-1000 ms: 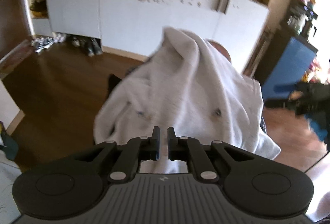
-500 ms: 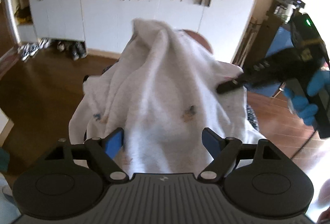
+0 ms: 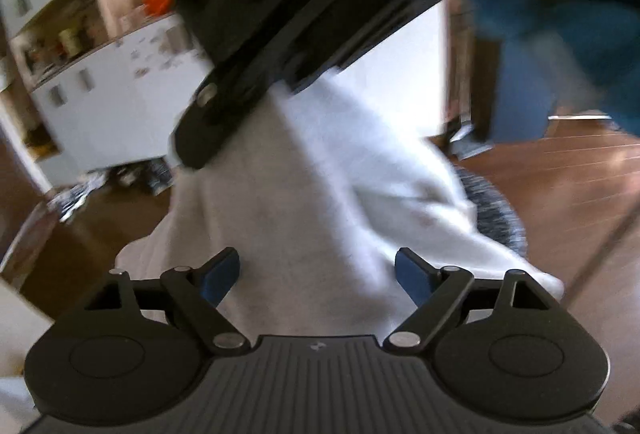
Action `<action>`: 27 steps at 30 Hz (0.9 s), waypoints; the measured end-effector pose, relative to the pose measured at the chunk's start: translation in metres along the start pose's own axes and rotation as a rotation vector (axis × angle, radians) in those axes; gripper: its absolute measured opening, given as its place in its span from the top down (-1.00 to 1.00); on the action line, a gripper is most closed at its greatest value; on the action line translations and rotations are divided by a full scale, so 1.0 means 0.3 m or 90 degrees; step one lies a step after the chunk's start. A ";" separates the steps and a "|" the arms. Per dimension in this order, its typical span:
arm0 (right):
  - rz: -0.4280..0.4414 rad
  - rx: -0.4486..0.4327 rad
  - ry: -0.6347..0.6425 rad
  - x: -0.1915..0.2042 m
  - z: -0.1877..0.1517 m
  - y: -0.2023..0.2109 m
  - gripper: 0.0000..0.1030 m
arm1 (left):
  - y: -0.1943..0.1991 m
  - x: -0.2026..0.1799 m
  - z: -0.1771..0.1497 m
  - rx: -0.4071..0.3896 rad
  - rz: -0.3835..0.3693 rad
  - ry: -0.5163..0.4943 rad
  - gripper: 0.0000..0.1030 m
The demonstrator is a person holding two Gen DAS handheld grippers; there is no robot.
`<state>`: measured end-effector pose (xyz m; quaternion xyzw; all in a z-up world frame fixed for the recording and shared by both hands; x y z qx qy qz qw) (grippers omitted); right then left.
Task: Fold clothes
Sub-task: 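Close the left gripper on the sweatpants while the right gripper grasps another part, then lift the grey sweatpants off the pile with both grippers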
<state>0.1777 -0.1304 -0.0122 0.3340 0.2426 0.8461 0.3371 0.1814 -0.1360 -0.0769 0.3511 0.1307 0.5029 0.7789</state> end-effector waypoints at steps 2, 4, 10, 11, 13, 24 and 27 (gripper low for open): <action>-0.012 -0.004 0.004 -0.009 0.001 0.014 -1.00 | -0.025 0.020 -0.003 0.011 0.018 0.020 0.41; -0.016 -0.003 -0.003 -0.035 -0.012 0.019 -1.00 | -0.032 0.045 0.002 0.015 0.008 0.049 0.68; -0.078 -0.014 -0.019 -0.186 -0.170 0.098 -1.00 | 0.018 0.219 0.011 -0.034 0.106 0.144 0.88; -0.089 -0.017 -0.022 -0.212 -0.198 0.112 -1.00 | 0.025 0.261 0.001 -0.039 0.126 0.157 0.88; -0.112 -0.021 -0.027 -0.264 -0.254 0.141 -1.00 | 0.029 0.337 -0.011 -0.033 0.138 0.184 0.88; -0.164 0.028 -0.054 -0.298 -0.346 -0.028 -1.00 | -0.008 0.375 -0.074 -0.002 0.117 0.196 0.87; -0.172 0.041 -0.059 -0.296 -0.363 -0.082 -1.00 | 0.003 0.344 -0.087 -0.007 0.107 0.183 0.87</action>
Point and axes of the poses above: each gripper's, at about its wrist camera, not at the fingertips, and y roughly against the way its jaws point, x to its left, z to its top, the point moved 5 cm from there along -y, roughly the way its jaws point, and after that the axes turned 3 degrees about -z, right-handed, at the moved point
